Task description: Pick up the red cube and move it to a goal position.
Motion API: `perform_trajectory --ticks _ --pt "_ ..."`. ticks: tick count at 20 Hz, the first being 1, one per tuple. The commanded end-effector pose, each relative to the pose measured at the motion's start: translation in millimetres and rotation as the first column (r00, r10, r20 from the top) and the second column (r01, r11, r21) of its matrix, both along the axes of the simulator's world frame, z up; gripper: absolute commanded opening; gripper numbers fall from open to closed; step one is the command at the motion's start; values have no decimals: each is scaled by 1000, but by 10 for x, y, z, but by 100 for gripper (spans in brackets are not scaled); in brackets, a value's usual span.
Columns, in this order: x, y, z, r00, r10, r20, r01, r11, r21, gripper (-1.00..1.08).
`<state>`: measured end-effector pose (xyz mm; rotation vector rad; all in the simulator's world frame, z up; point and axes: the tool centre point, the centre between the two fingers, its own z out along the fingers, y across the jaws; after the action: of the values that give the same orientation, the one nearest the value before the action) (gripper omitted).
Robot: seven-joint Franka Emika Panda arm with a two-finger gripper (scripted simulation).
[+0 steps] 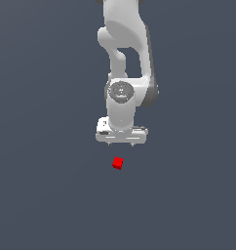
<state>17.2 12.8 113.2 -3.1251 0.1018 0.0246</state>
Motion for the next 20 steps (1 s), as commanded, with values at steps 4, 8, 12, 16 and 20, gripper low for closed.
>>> perform_trajectory --ticks 4,8,12,16,20 --pt "192 -30 -367 996 -85 5 85 996 -7 100" --pt "326 -64 -610 990 -142 10 142 990 -11 100" --pt "425 -95 -781 983 -183 13 183 983 -14 100" --pt "489 -118 -888 978 -209 15 210 978 -15 100" --pt "520 -130 -933 975 -221 15 221 975 -15 100"
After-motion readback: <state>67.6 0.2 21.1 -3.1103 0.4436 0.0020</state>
